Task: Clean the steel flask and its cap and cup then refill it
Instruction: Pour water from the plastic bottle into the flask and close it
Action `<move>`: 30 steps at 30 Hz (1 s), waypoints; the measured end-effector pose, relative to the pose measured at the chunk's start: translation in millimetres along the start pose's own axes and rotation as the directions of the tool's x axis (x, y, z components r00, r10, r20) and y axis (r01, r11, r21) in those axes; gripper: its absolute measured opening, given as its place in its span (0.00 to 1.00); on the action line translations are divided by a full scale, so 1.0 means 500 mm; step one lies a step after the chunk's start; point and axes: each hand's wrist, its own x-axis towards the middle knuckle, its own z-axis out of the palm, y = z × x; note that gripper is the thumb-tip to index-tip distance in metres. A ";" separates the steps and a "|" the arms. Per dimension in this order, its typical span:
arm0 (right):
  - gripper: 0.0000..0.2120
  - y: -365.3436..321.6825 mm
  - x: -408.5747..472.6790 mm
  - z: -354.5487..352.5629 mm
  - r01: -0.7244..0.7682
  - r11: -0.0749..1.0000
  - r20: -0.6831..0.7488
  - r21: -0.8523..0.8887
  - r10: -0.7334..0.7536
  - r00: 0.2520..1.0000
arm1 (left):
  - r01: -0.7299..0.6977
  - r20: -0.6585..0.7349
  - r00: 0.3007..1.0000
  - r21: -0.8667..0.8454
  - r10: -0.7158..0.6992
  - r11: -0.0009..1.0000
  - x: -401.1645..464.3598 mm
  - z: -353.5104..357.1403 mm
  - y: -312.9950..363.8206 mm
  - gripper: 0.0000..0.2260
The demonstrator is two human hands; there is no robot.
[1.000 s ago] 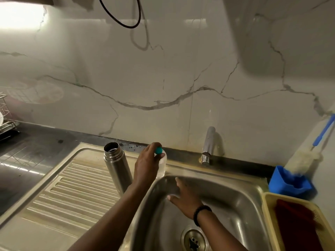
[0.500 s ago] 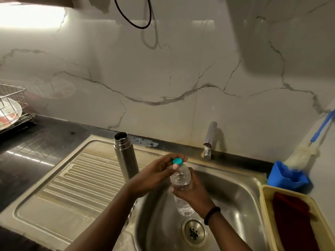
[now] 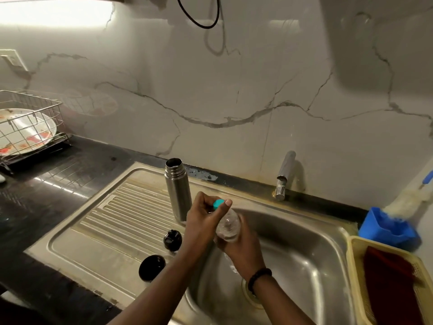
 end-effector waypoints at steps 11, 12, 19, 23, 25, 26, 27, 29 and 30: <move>0.34 0.053 -0.025 0.038 -0.008 0.978 -0.112 -0.211 -0.016 0.994 | 0.017 -0.231 0.973 0.047 -0.006 0.999 -0.052 0.008 -0.024 0.09; 0.35 0.055 -0.027 0.043 -0.005 0.972 -0.114 -0.237 -0.022 0.993 | 0.013 -0.245 0.969 0.095 0.010 0.995 -0.054 0.005 -0.023 0.09; 0.32 0.063 -0.032 0.064 -0.029 0.988 -0.197 -0.151 -0.001 0.980 | 0.063 -0.274 0.960 0.045 -0.049 0.997 -0.015 -0.063 0.005 0.09; 0.28 0.071 -0.031 0.062 -0.058 0.993 -0.198 -0.103 0.036 0.979 | -0.009 0.051 0.999 0.222 -0.002 0.975 -0.030 -0.130 -0.021 0.12; 0.26 0.075 -0.029 0.062 -0.069 0.992 -0.202 -0.104 0.047 0.978 | -0.139 0.289 0.957 0.404 0.019 0.904 -0.044 -0.172 -0.056 0.12; 0.25 0.078 -0.028 0.063 -0.068 0.992 -0.203 -0.105 0.045 0.978 | -0.229 0.409 0.913 0.505 0.003 0.832 -0.053 -0.189 -0.075 0.13; 0.25 0.080 -0.027 0.064 -0.065 0.992 -0.201 -0.109 0.041 0.979 | -0.318 0.501 0.865 0.586 -0.025 0.746 -0.064 -0.203 -0.096 0.13; 0.25 0.080 -0.031 0.066 -0.068 0.991 -0.190 -0.115 0.046 0.981 | -0.448 0.604 0.795 0.649 -0.058 0.615 -0.086 -0.223 -0.134 0.13; 0.25 0.079 -0.032 0.068 -0.069 0.991 -0.187 -0.114 0.047 0.981 | -0.488 0.633 0.771 0.661 -0.074 0.570 -0.097 -0.229 -0.149 0.13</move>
